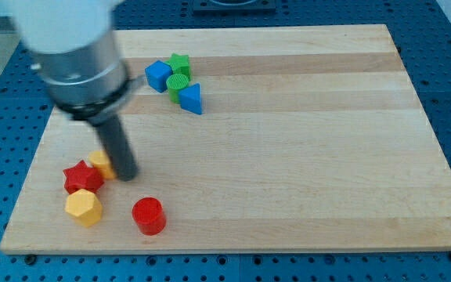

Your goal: Place the red star at the bottom left corner of the board

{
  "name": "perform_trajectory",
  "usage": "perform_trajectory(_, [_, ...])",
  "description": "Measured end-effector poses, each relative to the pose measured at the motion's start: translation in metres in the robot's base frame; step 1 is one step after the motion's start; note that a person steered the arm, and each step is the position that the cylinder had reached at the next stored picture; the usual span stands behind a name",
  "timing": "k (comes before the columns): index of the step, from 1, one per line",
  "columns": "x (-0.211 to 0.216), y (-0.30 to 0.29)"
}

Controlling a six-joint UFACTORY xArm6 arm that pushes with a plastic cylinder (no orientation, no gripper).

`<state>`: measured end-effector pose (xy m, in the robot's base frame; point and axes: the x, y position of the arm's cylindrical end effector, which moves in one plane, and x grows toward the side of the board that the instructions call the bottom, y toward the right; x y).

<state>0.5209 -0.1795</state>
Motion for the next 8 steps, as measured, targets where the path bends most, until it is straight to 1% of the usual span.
perform_trajectory(1, [-0.004,0.011])
perform_trajectory(2, [-0.004,0.100])
perform_trajectory(3, [-0.004,0.113])
perform_trajectory(5, [-0.004,0.119])
perform_trajectory(6, [-0.012,0.087])
perform_trajectory(7, [-0.015,0.014])
perform_trajectory(8, [-0.007,-0.014])
